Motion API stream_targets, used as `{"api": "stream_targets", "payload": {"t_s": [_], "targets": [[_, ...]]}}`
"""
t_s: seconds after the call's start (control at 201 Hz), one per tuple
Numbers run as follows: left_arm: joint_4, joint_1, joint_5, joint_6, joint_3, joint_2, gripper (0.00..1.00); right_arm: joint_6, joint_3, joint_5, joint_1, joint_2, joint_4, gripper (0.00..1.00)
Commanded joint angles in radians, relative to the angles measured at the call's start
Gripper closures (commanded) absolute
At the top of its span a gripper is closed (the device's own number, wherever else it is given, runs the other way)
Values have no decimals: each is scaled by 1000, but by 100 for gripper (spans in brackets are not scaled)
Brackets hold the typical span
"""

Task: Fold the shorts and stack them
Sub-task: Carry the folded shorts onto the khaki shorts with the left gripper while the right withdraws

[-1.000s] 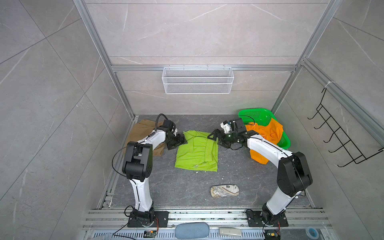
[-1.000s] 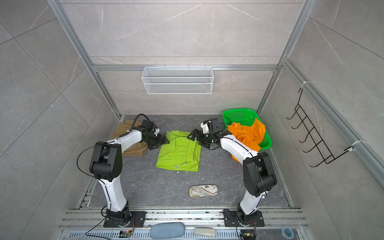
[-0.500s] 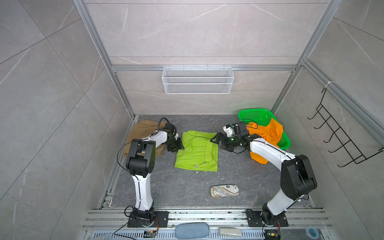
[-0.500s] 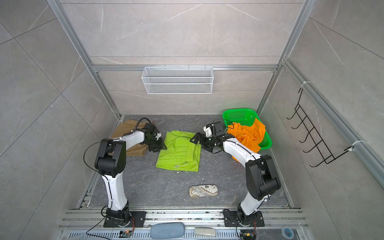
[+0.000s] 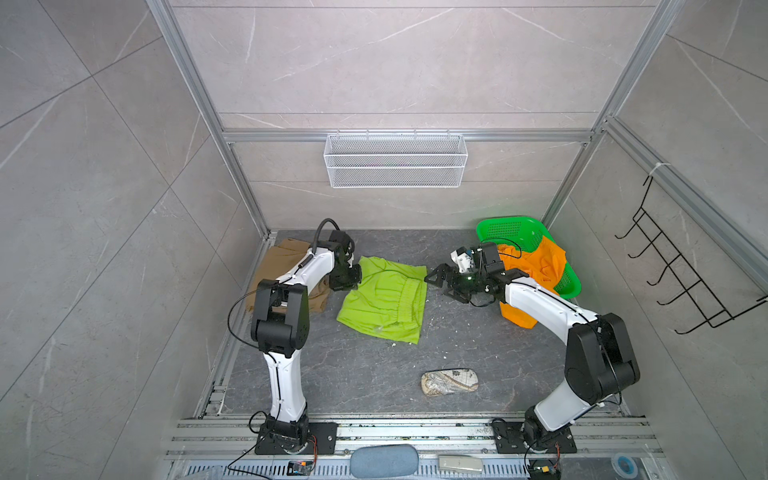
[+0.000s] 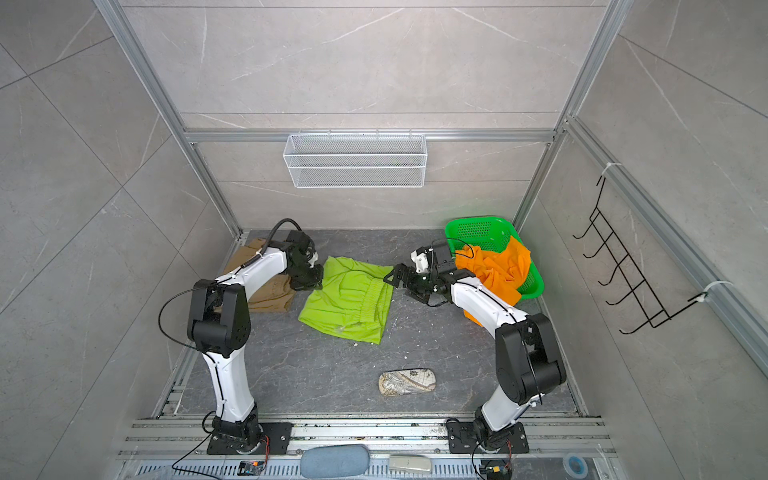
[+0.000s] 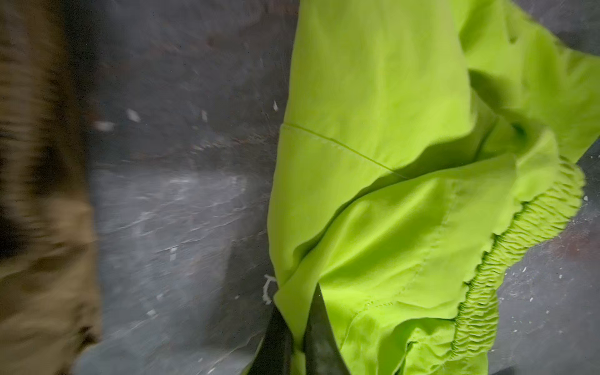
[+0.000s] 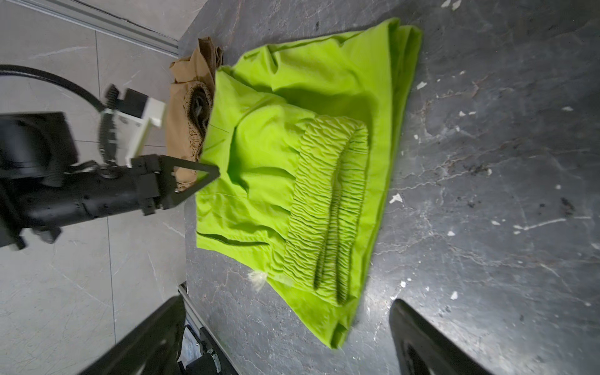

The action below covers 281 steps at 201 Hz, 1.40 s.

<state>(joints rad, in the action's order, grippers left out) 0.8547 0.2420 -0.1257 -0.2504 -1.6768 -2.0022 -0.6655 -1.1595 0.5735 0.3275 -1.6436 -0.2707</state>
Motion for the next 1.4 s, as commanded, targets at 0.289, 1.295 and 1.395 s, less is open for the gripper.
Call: {"api": "stream_targets", "payload": {"t_s": [0.289, 1.295, 1.395], "targets": [[327, 17, 539, 169, -345, 63, 100, -22, 23, 38, -1, -7, 67, 1], [313, -24, 523, 265, -553, 94, 100, -37, 33, 90, -5, -47, 135, 1], [295, -71, 471, 295, -538, 91, 100, -40, 39, 91, -4, -45, 138, 1]]}}
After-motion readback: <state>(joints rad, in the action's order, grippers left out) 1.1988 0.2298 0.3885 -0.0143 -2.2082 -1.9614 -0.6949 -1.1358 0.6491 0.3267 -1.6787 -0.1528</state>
